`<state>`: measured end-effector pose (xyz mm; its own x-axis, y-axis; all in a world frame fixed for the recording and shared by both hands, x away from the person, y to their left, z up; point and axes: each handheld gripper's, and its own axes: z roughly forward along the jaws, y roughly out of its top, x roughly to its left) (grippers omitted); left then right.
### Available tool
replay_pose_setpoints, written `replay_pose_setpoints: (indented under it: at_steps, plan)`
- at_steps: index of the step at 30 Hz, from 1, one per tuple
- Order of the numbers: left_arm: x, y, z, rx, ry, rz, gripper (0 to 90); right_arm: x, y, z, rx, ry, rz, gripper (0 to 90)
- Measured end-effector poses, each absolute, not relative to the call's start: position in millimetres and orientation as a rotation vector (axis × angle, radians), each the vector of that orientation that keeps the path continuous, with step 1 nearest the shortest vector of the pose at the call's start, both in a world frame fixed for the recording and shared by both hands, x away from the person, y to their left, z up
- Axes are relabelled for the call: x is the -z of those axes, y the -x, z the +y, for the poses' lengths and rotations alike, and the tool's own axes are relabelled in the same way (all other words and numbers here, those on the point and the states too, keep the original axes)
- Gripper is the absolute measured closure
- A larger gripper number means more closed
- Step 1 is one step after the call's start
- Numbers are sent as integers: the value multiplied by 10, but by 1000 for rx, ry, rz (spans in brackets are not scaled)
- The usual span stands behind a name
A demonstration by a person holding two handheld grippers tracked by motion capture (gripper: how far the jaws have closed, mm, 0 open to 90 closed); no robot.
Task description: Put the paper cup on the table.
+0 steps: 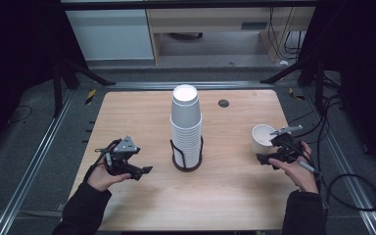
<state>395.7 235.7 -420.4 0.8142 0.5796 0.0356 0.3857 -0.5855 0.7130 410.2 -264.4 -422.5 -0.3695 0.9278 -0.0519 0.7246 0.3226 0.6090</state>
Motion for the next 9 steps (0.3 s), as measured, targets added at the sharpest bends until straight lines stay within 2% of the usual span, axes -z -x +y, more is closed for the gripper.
replay_pose_setpoints:
  at_steps: [9]
  plan:
    - [4199, -3955, 2389, -365, -2243, 729, 131, 4295, -3731, -2549, -972, -1373, 1997, 12]
